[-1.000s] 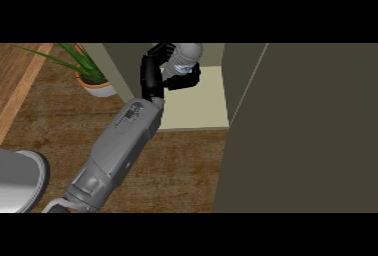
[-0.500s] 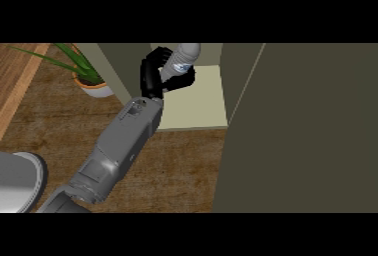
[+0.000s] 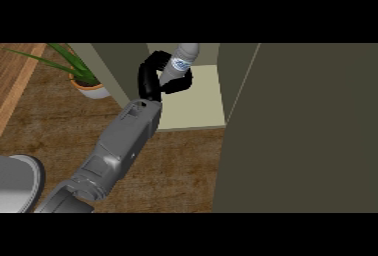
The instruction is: Pick up the bottled water, place it into the cabinet and close the cabinet
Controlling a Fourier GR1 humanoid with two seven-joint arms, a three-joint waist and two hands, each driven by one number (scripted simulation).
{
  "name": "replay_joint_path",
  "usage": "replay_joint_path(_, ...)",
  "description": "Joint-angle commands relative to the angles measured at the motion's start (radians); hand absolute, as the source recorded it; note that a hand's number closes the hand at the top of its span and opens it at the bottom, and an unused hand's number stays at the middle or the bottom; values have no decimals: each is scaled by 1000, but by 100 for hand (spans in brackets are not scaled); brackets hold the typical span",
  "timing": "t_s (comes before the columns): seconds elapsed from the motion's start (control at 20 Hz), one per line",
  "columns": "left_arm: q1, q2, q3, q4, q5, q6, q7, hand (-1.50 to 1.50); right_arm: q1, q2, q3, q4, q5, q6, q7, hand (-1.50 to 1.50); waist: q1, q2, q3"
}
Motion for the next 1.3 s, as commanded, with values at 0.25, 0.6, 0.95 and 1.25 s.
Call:
replay_joint_path(0.25,-3,1,-39,151,-71,88,1,-150,43,-13,44,-47,42,-7,-21,-150,-7,6,-1)
replay_joint_path(0.6,-39,1,-26,161,-68,138,21,-150,-11,19,80,3,58,-11,-16,-150,-12,9,-2)
replay_joint_path(0.95,-2,1,12,104,-38,39,-85,-150,-3,-27,35,-71,16,4,23,-150,-18,12,-2)
replay_joint_path(1.25,6,10,71,-22,28,-209,-217,150,9,-38,15,-59,-12,3,2,-150,11,1,-2)
